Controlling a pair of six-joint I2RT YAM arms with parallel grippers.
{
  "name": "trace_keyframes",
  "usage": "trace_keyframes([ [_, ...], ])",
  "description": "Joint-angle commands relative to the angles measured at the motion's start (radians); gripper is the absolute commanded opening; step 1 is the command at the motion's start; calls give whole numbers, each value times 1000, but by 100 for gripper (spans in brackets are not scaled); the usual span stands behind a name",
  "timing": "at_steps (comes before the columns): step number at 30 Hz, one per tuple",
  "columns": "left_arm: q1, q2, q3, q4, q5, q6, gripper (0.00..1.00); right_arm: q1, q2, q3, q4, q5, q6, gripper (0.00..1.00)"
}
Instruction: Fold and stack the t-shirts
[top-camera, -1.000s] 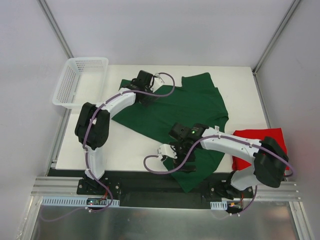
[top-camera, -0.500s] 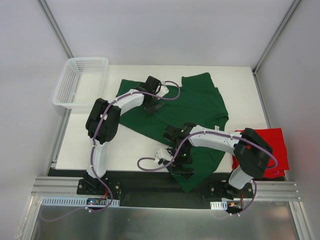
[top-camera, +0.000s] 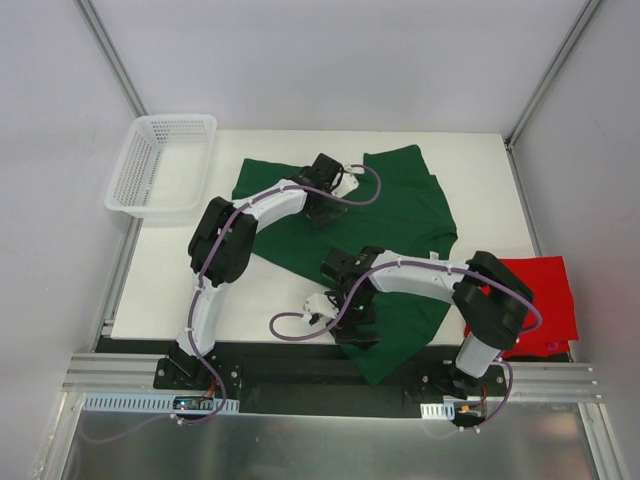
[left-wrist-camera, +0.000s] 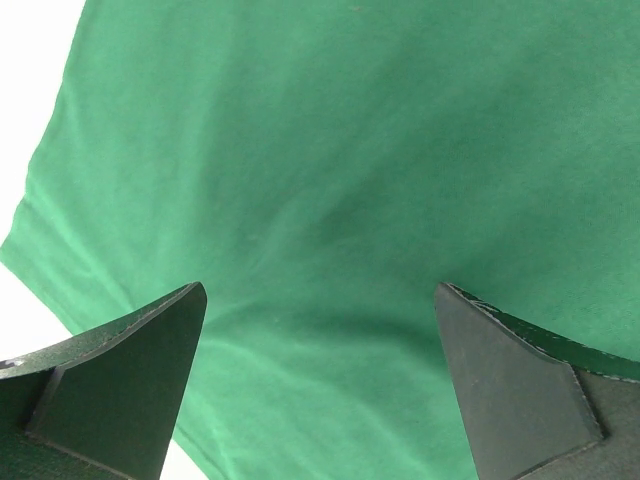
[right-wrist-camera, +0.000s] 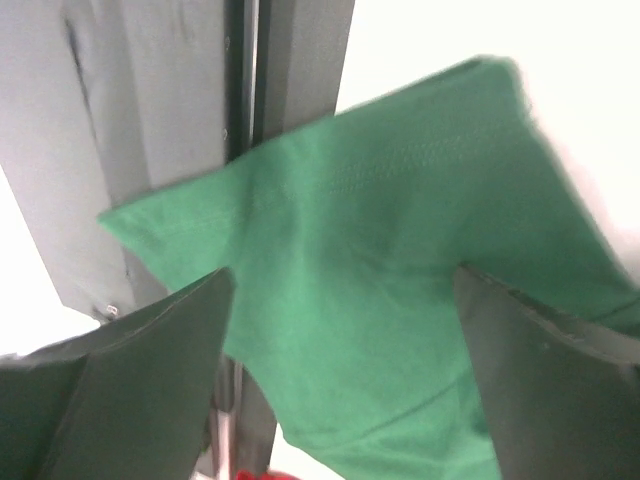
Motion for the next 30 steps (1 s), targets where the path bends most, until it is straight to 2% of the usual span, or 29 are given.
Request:
trace_keyframes([
  [1,-7,12,34,-11,-38,14,99,13,107,41,-65,-46,-42,96],
  [4,-7,9,28,-11,-53,17,99,24,156,50,-102,-63,-68,96],
  [13,-7,27,36,16,-109,34,98,61,161,82,-180,-100,-90,96],
  [17,-2,69,65,71,-151,83,99,67,156,88,-218,-115,-94,96],
  [25,47,162,174,85,-187,129,99,75,157,84,-295,-124,-119,96],
  [30,74,173,192,95,-208,141,99,75,156,87,-337,-146,-139,96],
])
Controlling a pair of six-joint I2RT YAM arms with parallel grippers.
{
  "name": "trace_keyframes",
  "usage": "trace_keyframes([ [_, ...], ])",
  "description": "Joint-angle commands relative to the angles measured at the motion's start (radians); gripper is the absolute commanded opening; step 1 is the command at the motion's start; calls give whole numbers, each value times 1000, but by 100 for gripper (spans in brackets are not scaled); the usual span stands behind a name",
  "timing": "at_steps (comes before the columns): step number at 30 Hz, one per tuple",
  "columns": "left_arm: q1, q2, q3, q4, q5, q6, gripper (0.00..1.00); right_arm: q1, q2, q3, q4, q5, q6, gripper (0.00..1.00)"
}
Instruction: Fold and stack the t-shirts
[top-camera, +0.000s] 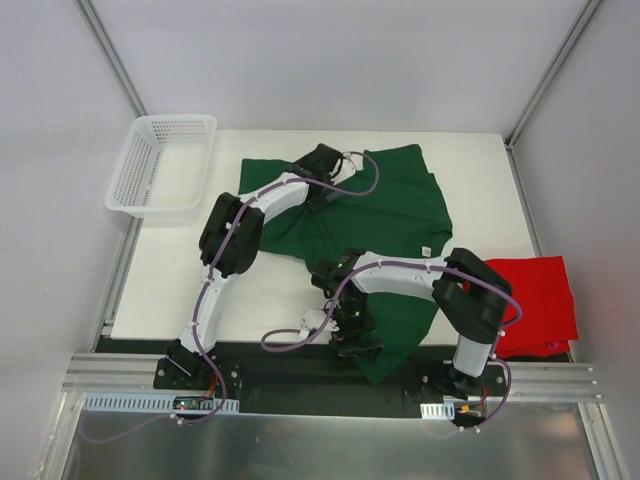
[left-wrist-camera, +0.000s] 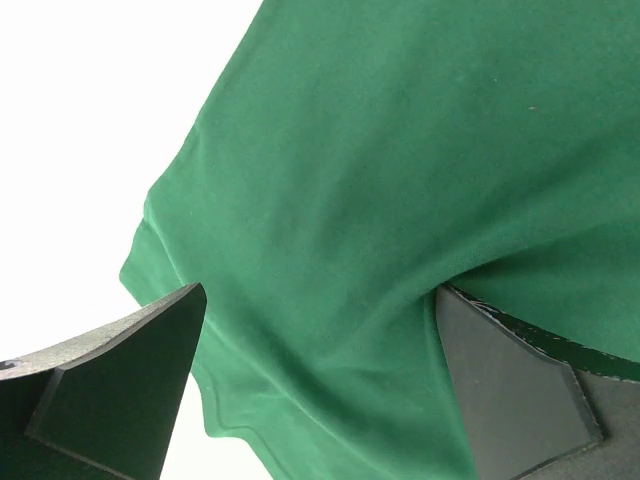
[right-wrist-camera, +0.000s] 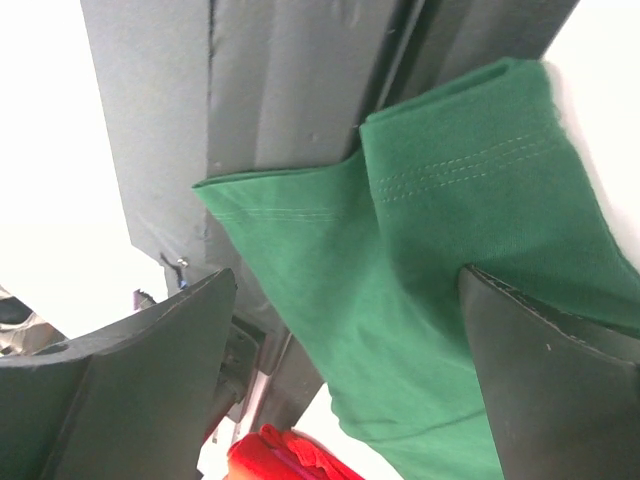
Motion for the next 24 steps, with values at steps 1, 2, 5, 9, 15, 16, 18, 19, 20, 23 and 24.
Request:
trace_keyframes([
  [1,44,23,13,13,-56,33,99,11,3,-17,-114,-65,-32,96],
  [2,44,11,-1,15,-55,35,99,7,-19,-15,-109,-56,-26,96],
  [5,41,-56,-86,12,-41,30,99,-26,-95,14,-97,-21,11,96],
  [9,35,-173,-211,10,-35,21,99,-142,-152,109,-112,-10,46,96],
  [15,24,-331,-408,-14,-34,12,99,-331,-163,229,-53,143,109,96],
  [16,24,-352,-426,-19,-30,9,99,-356,-157,239,-19,171,114,96],
  [18,23,-410,-474,-33,-17,-1,99,-425,-116,255,15,240,135,96],
  [19,24,-428,-489,-37,-12,-4,99,-449,-99,264,39,254,140,96],
  [20,23,-444,-503,-43,-7,-8,99,-500,-82,281,53,268,148,96],
  [23,26,-492,-550,-50,-7,-7,99,-578,2,308,127,338,187,96],
  [24,24,-506,-564,-51,-12,-8,99,-595,22,315,145,384,206,96],
])
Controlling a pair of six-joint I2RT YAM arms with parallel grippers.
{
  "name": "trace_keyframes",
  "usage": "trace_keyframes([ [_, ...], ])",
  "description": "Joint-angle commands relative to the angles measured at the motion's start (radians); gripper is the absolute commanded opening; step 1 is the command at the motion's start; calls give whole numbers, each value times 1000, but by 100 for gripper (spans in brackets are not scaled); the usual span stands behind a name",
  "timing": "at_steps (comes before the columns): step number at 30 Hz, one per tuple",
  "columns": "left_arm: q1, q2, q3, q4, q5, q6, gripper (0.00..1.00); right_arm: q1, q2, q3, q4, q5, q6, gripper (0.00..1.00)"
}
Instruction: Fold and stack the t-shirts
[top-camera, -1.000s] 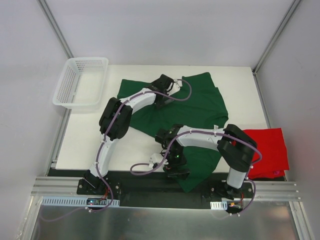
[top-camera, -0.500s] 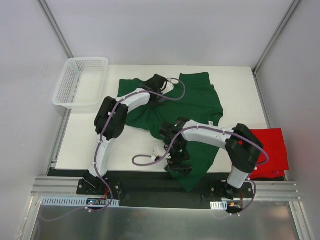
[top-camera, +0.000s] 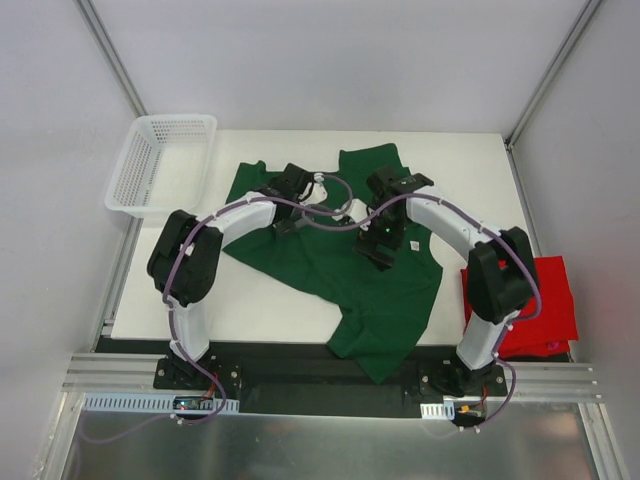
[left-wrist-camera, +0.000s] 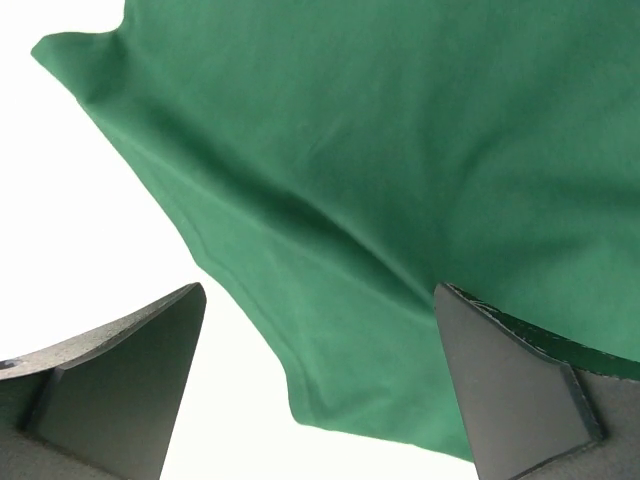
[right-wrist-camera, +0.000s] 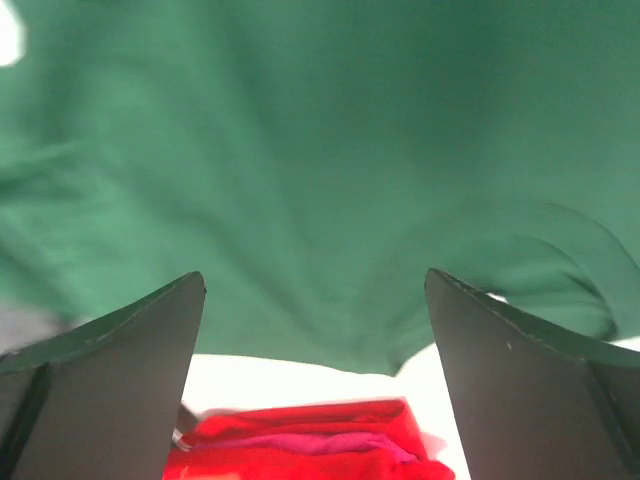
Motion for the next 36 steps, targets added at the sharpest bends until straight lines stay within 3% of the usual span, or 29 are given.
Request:
trace_keyframes([
  [1,-1,-101,-48,-32,2,-20,99,-90,116,56,133,170,78,96],
  [8,-1,-152,-103,-46,-39,-22,99,-185,171,70,295,275,87,96],
  [22,65,-374,-309,-72,-143,-16,99,-258,400,200,281,422,-19,96],
  [36,89,-699,-482,-106,-237,-14,99,-343,567,320,385,660,-172,96],
])
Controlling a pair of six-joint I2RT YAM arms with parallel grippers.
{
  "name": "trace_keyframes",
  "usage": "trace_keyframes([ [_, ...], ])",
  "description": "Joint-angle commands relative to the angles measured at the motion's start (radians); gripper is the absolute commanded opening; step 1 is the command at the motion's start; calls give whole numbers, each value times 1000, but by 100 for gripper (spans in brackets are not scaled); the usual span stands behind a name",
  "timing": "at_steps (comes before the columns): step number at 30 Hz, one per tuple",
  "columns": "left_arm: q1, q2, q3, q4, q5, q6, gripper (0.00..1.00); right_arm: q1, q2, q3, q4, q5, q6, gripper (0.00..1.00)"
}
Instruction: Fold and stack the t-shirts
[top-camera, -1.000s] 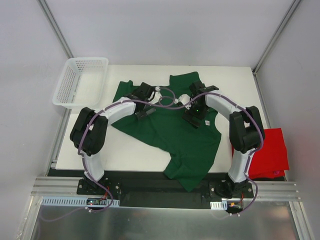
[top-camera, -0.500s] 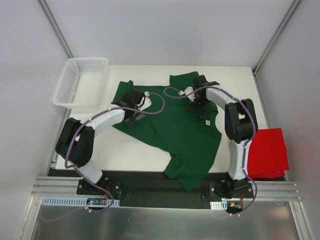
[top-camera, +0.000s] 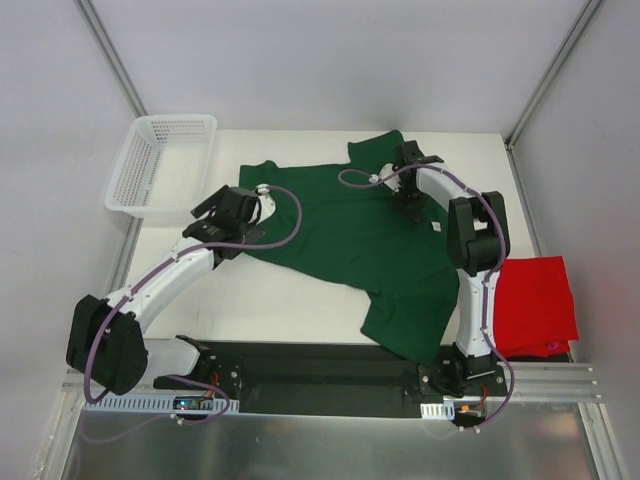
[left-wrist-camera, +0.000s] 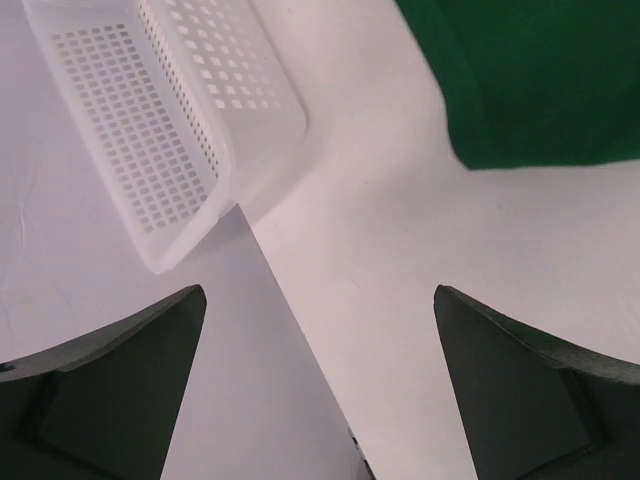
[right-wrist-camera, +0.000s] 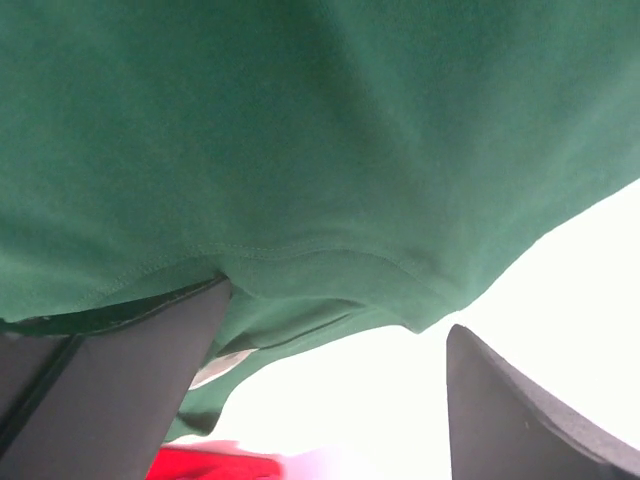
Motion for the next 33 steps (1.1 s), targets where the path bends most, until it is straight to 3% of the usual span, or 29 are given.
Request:
trace_keyframes([
  [1,4,-70,-55,-40,-44,-9,100,-55,132,58,62,123,-75,96],
  [7,4,-79,-66,-45,17,-41,99,-91,197,156,87,180,-77,96],
  [13,4,3,3,-44,83,-53,99,-92,10,99,137,162,28,96],
  [16,4,60,55,-33,117,-69,99,-91,-122,82,12,32,115,96],
  [20,4,154,142,-8,192,-95,99,-91,-229,79,-325,-368,135,96],
  [22,5,210,169,1,226,-106,99,-91,-268,30,-366,-421,147,96],
  [26,7,325,218,42,315,-118,99,-85,-336,-62,-571,-634,41,96],
  [30,44,450,281,52,443,-141,98,-53,-417,-209,-618,-616,-27,96],
  [33,70,557,365,56,462,-141,97,-29,-460,-309,-618,-624,-55,96],
])
